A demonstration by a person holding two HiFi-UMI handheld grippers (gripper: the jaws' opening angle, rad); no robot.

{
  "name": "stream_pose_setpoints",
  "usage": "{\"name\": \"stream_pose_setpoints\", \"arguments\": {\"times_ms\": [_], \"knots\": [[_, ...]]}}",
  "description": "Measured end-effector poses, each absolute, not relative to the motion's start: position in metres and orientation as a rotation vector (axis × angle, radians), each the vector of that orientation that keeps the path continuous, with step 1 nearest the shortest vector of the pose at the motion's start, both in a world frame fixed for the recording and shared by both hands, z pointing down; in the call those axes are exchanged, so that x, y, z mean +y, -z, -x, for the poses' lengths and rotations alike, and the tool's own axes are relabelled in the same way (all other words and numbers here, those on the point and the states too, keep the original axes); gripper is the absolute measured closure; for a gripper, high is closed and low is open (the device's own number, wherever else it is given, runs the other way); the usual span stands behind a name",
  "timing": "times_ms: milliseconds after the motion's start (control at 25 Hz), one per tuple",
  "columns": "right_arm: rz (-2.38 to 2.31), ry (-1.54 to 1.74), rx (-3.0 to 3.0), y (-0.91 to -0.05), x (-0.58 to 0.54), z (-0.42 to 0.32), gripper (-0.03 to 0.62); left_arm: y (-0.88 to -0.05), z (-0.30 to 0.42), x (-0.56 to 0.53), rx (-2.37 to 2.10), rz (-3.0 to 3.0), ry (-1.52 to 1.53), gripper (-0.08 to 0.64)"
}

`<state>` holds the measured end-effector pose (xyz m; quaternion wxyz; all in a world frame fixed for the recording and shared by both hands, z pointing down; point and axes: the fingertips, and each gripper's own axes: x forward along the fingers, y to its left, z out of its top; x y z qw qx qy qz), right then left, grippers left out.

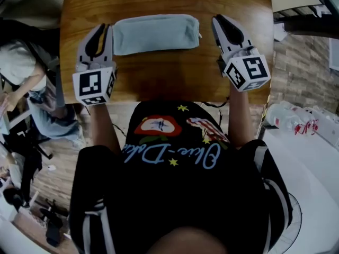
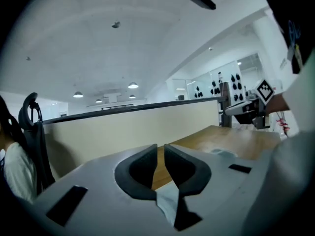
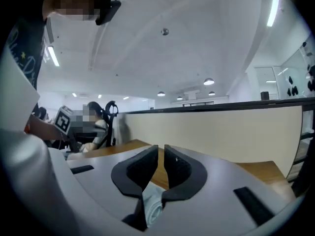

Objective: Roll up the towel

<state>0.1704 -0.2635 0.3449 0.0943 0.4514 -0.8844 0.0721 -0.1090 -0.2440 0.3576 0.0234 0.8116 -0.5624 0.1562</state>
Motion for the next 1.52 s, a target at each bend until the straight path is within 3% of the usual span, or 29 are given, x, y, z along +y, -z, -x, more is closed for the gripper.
{"name": "stream_pose_setpoints", "arguments": {"times_ms": [480, 1200, 1520], "knots": [[-1.235, -0.196, -2.779, -0.307, -0.205, -0.147, 0.589, -0.319, 0.024, -0.185, -1.525, -2.703, -0.455, 0.554], [-1.194, -0.178, -2.78, -0.303, -0.197, -0.139, 0.592, -0.318, 0.01, -0.178, -1.471, -2.773, -0.58, 0.554], [-1.189, -0.184, -2.774, -0.306, -0.194, -0.137, 0.592, -0.318, 0.014, -0.178, -1.465, -2.747, -0.49, 0.554]]}}
